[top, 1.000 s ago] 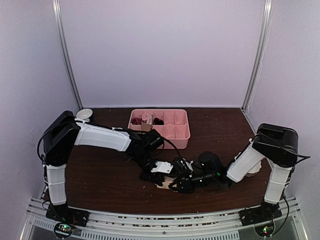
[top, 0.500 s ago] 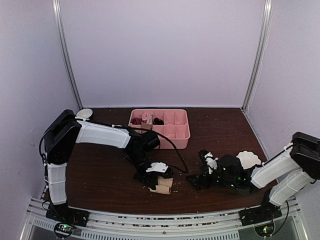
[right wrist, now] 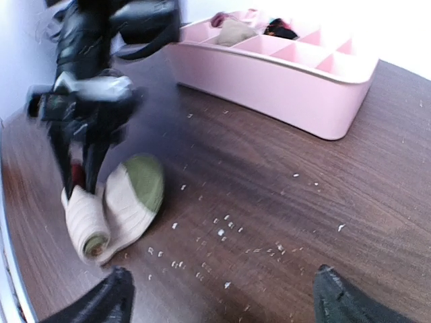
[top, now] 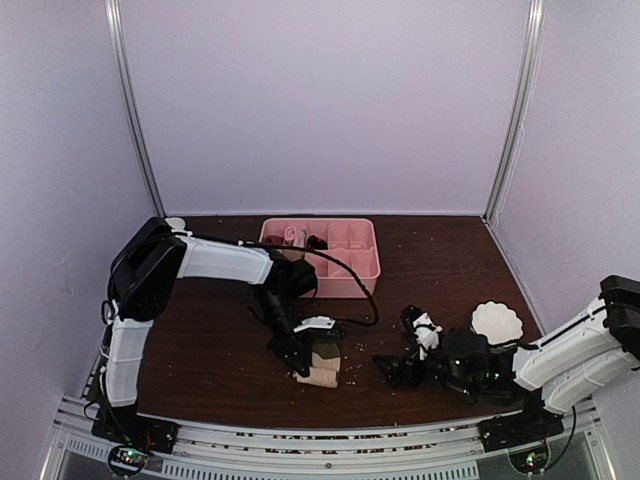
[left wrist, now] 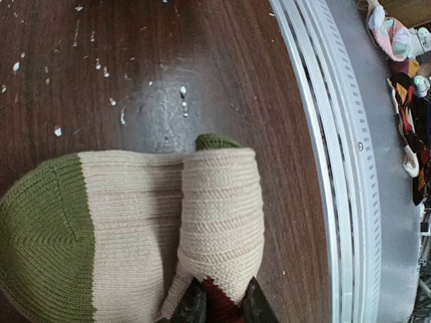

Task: Roll the socks
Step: Roll the sock at the center of the board.

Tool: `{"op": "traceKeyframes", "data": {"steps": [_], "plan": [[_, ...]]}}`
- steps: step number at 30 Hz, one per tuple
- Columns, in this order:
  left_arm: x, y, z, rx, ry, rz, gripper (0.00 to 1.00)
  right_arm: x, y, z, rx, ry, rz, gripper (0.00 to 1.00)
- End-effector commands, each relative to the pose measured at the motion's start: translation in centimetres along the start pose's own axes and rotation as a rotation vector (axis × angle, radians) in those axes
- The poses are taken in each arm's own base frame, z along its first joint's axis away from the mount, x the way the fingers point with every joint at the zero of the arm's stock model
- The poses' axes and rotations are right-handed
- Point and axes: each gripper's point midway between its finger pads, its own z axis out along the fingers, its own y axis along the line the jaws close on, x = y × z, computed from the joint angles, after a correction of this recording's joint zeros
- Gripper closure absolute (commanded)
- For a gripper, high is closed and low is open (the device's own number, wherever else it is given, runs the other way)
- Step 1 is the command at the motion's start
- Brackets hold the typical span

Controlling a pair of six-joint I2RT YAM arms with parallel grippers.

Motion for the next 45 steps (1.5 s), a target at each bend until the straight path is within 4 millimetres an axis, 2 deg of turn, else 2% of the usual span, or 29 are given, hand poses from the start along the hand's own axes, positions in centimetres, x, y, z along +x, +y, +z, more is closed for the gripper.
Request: {"op": "traceKeyframes", "data": {"steps": [1,5,11,14,17,22,29,32,34,35,36,37,40,45], "plan": [[1.7,1.1,0.2,0.021,0.093,-0.164,0.85,1.0,0.6,-1.2,0.166,0.008,-0.259,0.13],[2.2,1.6,0.6,0.045,0.130,-0.235,0.85,3.0,4.9,-1.1,0.092,0.044,-0.424,0.16],[3.9,3.0,1.5,0.014,0.194,-0.267,0.85,4.1,10.9,1.3,-0.109,0.086,-0.647,0.25],[4.3,3.4,1.7,0.001,0.216,-0.278,0.85,4.4,12.5,3.0,-0.169,0.114,-0.748,0.32],[4.5,3.9,1.8,-0.009,0.225,-0.288,0.85,4.6,13.3,4.5,-0.233,0.141,-0.768,0.42],[4.5,4.4,2.0,-0.020,0.235,-0.295,0.84,5.1,13.5,6.4,-0.297,0.197,-0.789,0.51],[4.1,4.1,1.8,-0.012,0.217,-0.277,0.78,6.1,12.3,7.7,-0.320,0.277,-0.769,0.65],[3.4,3.2,1.0,0.003,0.197,-0.223,0.62,6.7,11.4,8.1,-0.324,0.316,-0.718,0.78],[2.9,3.0,0.1,-0.026,0.183,-0.181,0.45,7.1,10.9,8.4,-0.334,0.341,-0.666,0.87],[2.7,3.0,-0.5,-0.047,0.163,-0.167,0.28,7.4,10.7,8.5,-0.344,0.360,-0.634,0.90],[2.3,2.9,-1.2,-0.075,0.140,-0.150,0.05,7.7,10.5,8.6,-0.347,0.380,-0.608,0.93],[1.9,2.8,-2.0,-0.105,0.111,-0.127,0.02,8.0,10.2,8.6,-0.349,0.397,-0.581,0.94],[1.4,2.1,-4.0,-0.215,0.052,-0.059,0.02,9.1,9.7,8.3,-0.377,0.454,-0.484,0.97],[-1.0,1.2,-9.5,-0.458,-0.024,0.020,0.02,10.2,9.1,7.4,-0.424,0.486,-0.288,1.00]]}}
